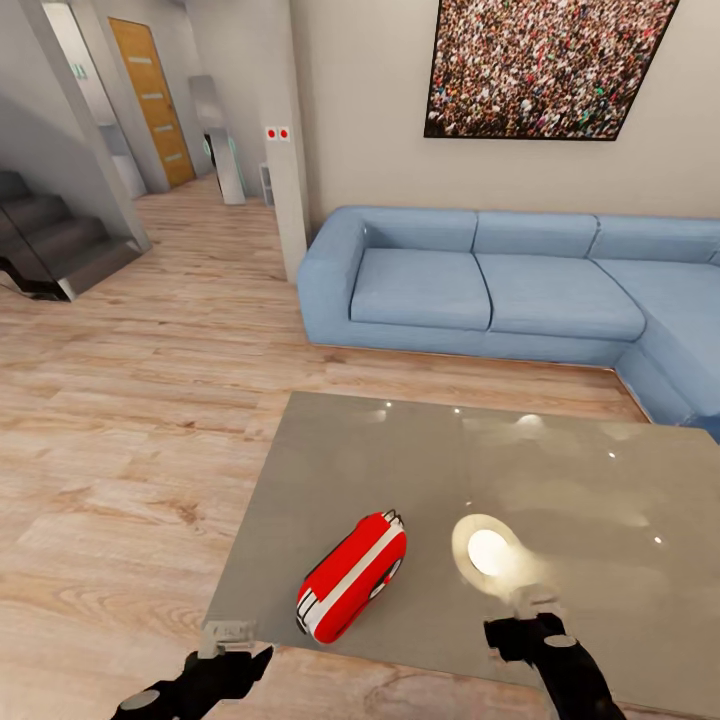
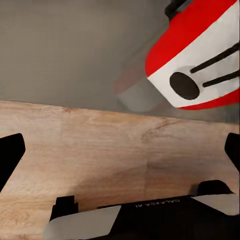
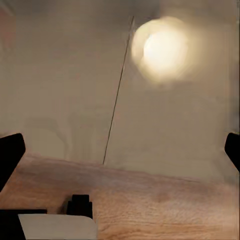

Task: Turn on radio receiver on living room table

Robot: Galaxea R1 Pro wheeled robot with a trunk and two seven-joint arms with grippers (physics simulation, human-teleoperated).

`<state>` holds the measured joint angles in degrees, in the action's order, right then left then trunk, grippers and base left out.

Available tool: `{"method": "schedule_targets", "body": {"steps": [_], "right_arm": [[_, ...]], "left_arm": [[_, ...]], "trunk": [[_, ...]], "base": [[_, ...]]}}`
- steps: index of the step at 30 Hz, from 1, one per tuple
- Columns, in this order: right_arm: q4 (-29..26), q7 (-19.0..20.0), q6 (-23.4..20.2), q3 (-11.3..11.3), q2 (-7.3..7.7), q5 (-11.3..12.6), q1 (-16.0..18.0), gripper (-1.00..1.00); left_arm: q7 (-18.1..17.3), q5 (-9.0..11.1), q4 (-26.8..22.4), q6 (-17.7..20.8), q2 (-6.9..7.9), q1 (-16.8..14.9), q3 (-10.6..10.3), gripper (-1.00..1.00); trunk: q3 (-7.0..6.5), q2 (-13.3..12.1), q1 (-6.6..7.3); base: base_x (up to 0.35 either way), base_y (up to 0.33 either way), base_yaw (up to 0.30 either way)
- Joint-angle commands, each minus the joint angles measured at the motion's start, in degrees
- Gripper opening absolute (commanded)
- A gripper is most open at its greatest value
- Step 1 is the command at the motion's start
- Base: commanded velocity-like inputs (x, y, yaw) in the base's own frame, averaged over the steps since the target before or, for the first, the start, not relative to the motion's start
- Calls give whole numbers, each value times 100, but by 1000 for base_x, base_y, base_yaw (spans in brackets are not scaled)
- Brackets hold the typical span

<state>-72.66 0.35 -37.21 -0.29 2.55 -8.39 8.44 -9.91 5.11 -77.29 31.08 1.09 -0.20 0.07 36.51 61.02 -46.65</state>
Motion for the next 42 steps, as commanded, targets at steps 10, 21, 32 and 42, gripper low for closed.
{"method": "schedule_targets", "body": {"steps": [10,21,32,42], "right_arm": [[-1370,18,-1456,667,-46,-158,1384,100],[-1689,32,-2279,1321,-104,-190,2352,100],[-1716,35,-2279,2262,-69,-204,2463,100],[-1716,91,-2279,2576,14,-207,2529,100]], "left_arm": [[-264,-18,-545,528,392,-315,-43,100],[-267,-52,-603,570,643,-323,-84,100],[-254,-74,-603,583,655,-323,-80,100],[-256,-573,-553,583,595,-323,-81,100]], "trunk": [[1,0,0],[1,0,0],[1,0,0],[1,0,0]], "base": [[0,0,0],[0,0,0],[0,0,0],[0,0,0]]}}
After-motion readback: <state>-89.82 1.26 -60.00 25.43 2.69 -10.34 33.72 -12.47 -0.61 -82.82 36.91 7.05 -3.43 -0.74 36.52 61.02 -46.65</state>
